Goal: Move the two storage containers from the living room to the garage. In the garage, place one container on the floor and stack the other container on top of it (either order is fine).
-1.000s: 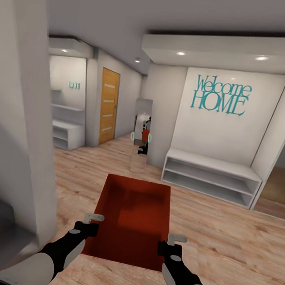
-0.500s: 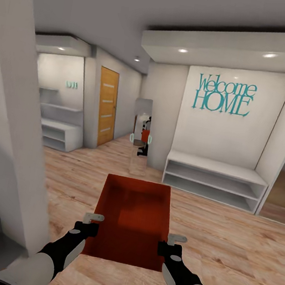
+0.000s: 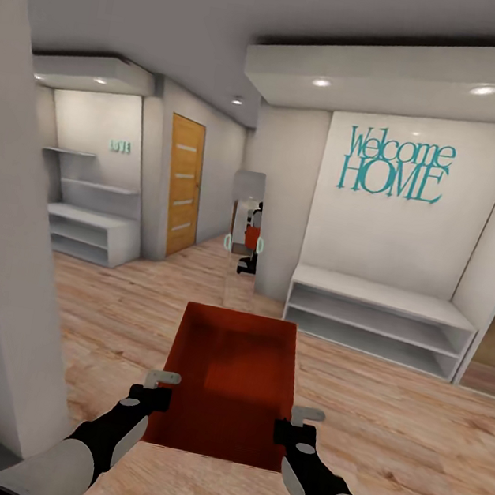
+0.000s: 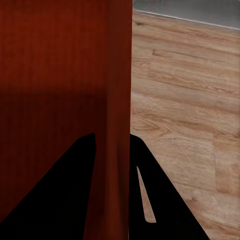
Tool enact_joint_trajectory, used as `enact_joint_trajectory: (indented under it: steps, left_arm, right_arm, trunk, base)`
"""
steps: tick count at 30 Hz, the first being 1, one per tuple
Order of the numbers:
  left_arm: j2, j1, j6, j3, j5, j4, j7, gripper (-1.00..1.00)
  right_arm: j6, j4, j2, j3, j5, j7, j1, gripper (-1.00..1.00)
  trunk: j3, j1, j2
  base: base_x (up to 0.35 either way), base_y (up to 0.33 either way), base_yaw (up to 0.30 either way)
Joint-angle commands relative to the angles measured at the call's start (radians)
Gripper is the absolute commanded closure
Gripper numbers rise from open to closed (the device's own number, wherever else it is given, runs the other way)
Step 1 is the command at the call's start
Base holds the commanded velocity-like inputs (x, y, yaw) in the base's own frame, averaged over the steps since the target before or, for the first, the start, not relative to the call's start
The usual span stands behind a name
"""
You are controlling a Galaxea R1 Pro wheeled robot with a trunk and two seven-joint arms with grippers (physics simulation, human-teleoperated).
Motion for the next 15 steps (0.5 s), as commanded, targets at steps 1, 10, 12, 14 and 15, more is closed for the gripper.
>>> enact_joint_trajectory:
  steps: [1, 10, 12, 14, 15]
  left_arm:
    - [0.003, 0.000, -0.012, -0.005, -0.009, -0.005, 0.030, 1.00]
    - [0.003, 0.000, -0.013, -0.005, -0.009, -0.005, 0.030, 1.00]
    - [0.003, 0.000, -0.012, -0.005, -0.009, -0.005, 0.030, 1.00]
    - [0.003, 0.000, -0.012, -0.005, -0.009, -0.005, 0.030, 1.00]
    - [0.003, 0.000, -0.012, -0.005, -0.009, -0.005, 0.030, 1.00]
  right_arm:
    - [-0.002, 0.003, 0.000, -0.009, -0.023, -0.003, -0.001, 1.00]
    - [-0.003, 0.003, 0.000, -0.009, -0.023, -0.003, -0.001, 1.00]
    - [-0.002, 0.002, 0.000, -0.009, -0.023, -0.003, -0.001, 1.00]
    - [-0.003, 0.003, 0.000, -0.009, -0.023, -0.003, -0.001, 1.00]
    - [-0.003, 0.002, 0.000, -0.009, -0.023, -0.003, -0.001, 1.00]
  trunk:
    - [-0.001, 0.001, -0.001]
    - [-0.001, 0.001, -0.001]
    - [-0.001, 0.001, -0.001]
    - [-0.001, 0.001, -0.001]
    - [-0.001, 0.001, -0.001]
  base:
    - [0.317, 0.000, 0.007]
    - [0.317, 0.000, 0.264]
    - [0.317, 0.000, 0.269]
    - [0.317, 0.000, 0.236]
    - [0.317, 0.000, 0.166]
